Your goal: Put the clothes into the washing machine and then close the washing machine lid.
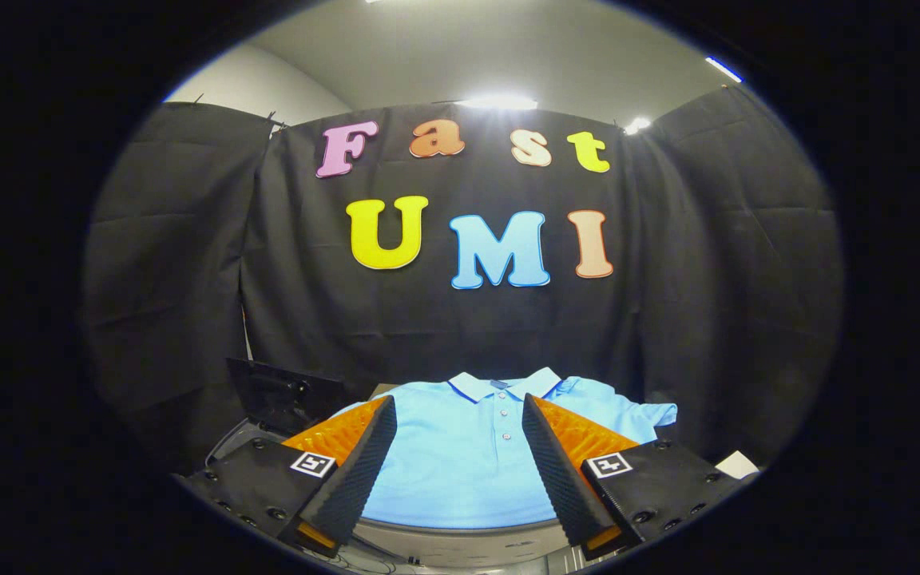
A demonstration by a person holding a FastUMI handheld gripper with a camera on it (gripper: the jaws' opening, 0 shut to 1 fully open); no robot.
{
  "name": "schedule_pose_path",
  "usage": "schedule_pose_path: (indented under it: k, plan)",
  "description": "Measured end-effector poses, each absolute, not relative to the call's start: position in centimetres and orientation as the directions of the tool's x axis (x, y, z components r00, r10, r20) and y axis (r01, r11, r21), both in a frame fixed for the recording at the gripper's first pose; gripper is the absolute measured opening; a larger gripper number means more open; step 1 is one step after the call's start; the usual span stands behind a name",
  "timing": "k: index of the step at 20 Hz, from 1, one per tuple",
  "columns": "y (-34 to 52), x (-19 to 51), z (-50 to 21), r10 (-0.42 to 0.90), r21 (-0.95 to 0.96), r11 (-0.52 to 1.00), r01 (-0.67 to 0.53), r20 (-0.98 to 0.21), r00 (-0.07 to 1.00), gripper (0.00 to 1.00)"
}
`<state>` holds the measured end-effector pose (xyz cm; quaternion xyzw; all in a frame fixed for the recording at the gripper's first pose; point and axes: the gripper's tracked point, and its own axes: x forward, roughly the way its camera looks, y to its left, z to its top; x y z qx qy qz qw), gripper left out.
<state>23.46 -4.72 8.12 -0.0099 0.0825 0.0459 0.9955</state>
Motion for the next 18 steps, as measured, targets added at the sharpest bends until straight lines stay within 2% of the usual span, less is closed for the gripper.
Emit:
schedule_pose_path:
  k: [9,18]
  plan:
    - [-5.8,29.3,4.9,0.106,0.032,0.994,-0.101,-0.328,0.939,0.98]
    - [-7.2,34.2,0.1,0.116,0.049,0.993,-0.106,-0.526,0.843,0.96]
